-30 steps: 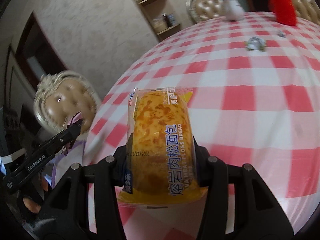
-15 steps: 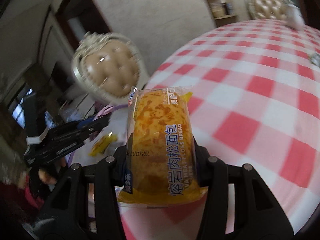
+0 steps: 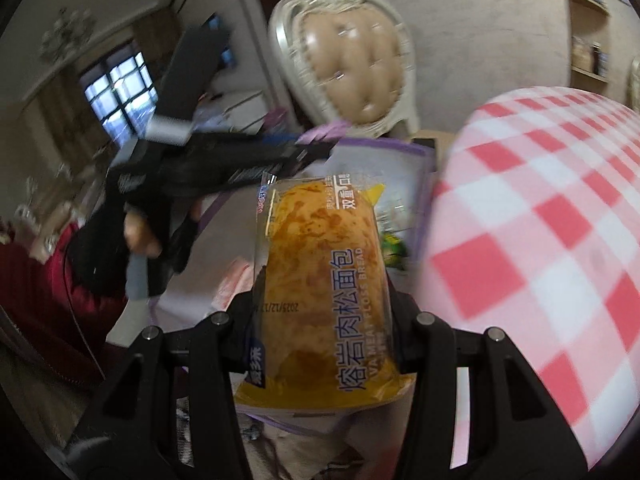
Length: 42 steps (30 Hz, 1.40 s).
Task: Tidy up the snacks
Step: 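Carry both packets over the white box and open both tools, then grasp the white-and-green snack packet with the left tool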
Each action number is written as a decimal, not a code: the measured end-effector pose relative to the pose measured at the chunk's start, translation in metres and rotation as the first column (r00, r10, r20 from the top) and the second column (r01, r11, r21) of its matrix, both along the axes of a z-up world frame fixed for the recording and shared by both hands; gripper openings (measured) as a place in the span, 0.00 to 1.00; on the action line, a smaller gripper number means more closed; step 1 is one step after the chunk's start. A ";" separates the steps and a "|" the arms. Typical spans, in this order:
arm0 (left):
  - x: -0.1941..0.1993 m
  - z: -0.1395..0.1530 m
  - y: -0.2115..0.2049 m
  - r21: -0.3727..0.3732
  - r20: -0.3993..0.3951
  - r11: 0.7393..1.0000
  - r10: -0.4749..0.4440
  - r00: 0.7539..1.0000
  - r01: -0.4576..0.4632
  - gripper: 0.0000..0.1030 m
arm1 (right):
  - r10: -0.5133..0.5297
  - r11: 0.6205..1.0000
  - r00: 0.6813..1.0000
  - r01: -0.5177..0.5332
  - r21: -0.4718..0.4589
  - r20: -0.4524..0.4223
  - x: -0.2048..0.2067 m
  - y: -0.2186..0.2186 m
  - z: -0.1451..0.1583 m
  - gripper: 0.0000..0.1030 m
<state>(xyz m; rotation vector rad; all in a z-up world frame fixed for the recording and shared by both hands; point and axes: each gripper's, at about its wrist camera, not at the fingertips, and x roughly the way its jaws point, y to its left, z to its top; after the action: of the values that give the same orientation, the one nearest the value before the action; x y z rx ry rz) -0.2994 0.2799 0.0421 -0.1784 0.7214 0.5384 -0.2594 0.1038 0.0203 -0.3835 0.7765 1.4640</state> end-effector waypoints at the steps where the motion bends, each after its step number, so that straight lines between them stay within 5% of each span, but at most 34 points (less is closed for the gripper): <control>1: -0.002 0.002 0.003 0.016 0.001 1.000 0.019 1.000 -0.019 0.24 | 0.012 1.000 1.000 -0.012 -0.008 -0.002 -0.003 0.004 -0.002 0.52; 3: -0.003 0.010 0.008 0.057 0.018 0.995 0.080 0.997 -0.081 0.32 | 0.039 0.999 0.999 -0.039 -0.024 -0.017 -0.010 0.011 -0.005 0.55; 5: -0.003 0.022 0.011 0.091 0.049 0.985 0.143 0.988 -0.147 0.57 | 0.044 0.999 0.999 -0.044 -0.011 -0.014 -0.011 0.008 0.001 0.57; 6: -0.002 0.028 0.011 0.102 0.069 0.981 0.160 0.985 -0.167 0.79 | 0.032 0.999 0.999 -0.032 0.011 -0.010 -0.007 0.004 0.006 0.58; 7: 0.000 0.035 0.008 0.118 0.103 0.976 0.172 0.980 -0.184 0.88 | 0.008 0.999 1.000 -0.007 0.039 -0.007 0.001 -0.004 0.014 0.61; 10: 0.022 0.053 -0.012 0.148 0.164 0.977 0.126 0.978 -0.151 0.90 | -0.108 0.989 0.994 0.107 0.099 0.001 0.037 -0.034 0.033 0.70; 14: 0.085 0.063 -0.058 0.118 0.150 0.991 -0.079 0.986 0.061 0.90 | -0.327 0.936 0.945 0.328 0.127 -0.027 0.103 -0.095 0.046 0.73; 18: 0.176 0.056 -0.127 0.009 0.118 0.942 -0.334 0.935 0.335 0.91 | -0.610 0.785 0.792 0.609 0.109 -0.029 0.172 -0.177 0.044 0.75; 25: 0.326 0.021 -0.250 -0.165 0.087 0.784 -0.593 0.800 0.599 0.91 | -0.903 0.387 0.395 0.919 0.077 -0.168 0.271 -0.330 0.029 0.75; 30: 0.411 0.005 -0.306 -0.245 0.119 0.759 -0.593 0.796 0.603 0.91 | -0.957 0.160 0.176 0.983 0.088 -0.229 0.292 -0.393 0.032 0.75; 32: 0.445 0.000 -0.321 -0.264 0.118 0.768 -0.575 0.810 0.583 0.91 | -0.951 0.105 0.127 0.990 0.092 -0.281 0.293 -0.409 0.032 0.75; 35: 0.484 -0.009 -0.332 -0.317 0.125 0.766 -0.550 0.826 0.559 0.91 | -0.939 0.073 0.096 0.994 0.081 -0.331 0.296 -0.419 0.029 0.75; 40: 0.523 -0.025 -0.345 -0.307 0.035 0.791 -0.546 0.837 0.529 0.89 | -0.927 0.077 0.095 0.995 0.062 -0.363 0.295 -0.426 0.025 0.75; 42: 0.526 -0.032 -0.351 -0.283 -0.021 0.796 -0.564 0.826 0.536 0.71 | -0.928 0.081 0.098 0.995 0.063 -0.360 0.287 -0.430 0.022 0.75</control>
<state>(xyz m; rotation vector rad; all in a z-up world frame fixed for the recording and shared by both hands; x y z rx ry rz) 0.2268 -0.0713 0.0100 -0.1789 0.9040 -0.1175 0.0278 -0.3265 0.0424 0.5698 0.7083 0.2139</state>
